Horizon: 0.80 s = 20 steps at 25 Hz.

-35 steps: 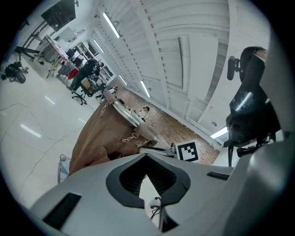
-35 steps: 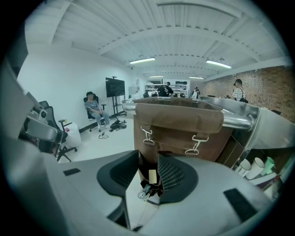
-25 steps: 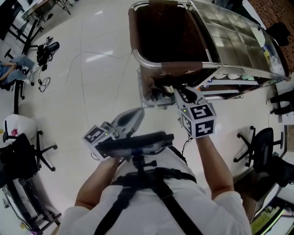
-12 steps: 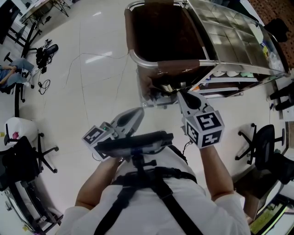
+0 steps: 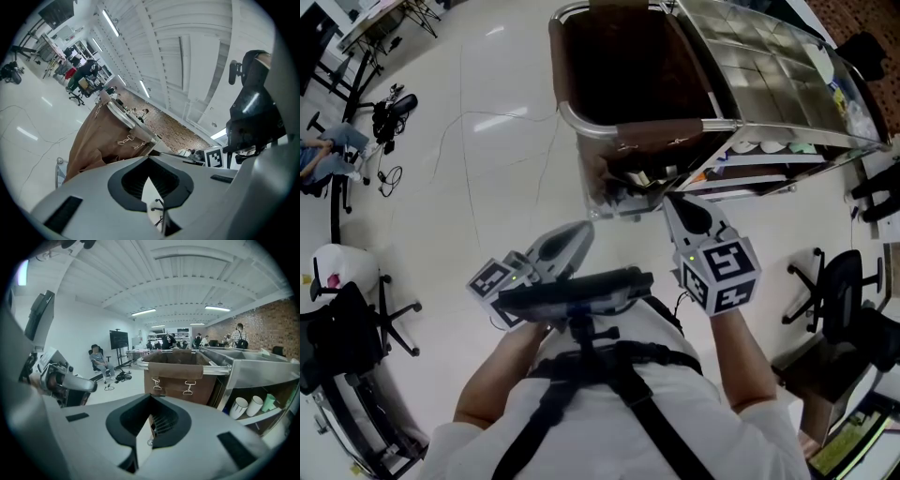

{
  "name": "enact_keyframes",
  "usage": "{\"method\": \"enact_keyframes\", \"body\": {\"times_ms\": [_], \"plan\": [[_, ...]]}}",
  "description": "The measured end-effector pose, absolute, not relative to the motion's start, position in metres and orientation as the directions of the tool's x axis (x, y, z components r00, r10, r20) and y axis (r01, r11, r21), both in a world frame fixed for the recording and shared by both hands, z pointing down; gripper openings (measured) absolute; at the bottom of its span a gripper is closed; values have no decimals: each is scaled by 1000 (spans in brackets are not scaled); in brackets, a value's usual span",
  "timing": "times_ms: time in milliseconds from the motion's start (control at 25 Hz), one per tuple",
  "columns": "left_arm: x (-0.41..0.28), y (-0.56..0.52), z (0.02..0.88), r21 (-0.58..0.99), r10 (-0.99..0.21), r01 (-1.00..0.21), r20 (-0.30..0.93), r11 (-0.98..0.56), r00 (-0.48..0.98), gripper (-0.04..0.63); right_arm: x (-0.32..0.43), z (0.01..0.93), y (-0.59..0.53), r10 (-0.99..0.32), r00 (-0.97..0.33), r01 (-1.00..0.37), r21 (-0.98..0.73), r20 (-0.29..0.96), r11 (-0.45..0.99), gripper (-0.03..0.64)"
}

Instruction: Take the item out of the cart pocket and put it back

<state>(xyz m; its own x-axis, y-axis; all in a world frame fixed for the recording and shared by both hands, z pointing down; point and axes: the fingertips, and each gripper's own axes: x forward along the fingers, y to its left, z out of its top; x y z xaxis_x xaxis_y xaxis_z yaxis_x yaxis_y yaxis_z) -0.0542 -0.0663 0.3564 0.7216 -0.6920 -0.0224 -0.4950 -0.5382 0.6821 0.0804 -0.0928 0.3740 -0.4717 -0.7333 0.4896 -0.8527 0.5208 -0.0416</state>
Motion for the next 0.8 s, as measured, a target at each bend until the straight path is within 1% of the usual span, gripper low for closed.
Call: {"method": "enact_keyframes", "body": {"times_ms": [480, 800], "plan": [[-49, -61, 355, 684, -681, -487, -19, -543, 732, -6, 75, 362, -73, -721, -517, -830, -63, 462, 554, -2], [-49, -60, 355, 685, -679, -485, -19, -544, 734, -6, 73, 366, -66, -708, -527, -822, -69, 469, 566, -2]]}}
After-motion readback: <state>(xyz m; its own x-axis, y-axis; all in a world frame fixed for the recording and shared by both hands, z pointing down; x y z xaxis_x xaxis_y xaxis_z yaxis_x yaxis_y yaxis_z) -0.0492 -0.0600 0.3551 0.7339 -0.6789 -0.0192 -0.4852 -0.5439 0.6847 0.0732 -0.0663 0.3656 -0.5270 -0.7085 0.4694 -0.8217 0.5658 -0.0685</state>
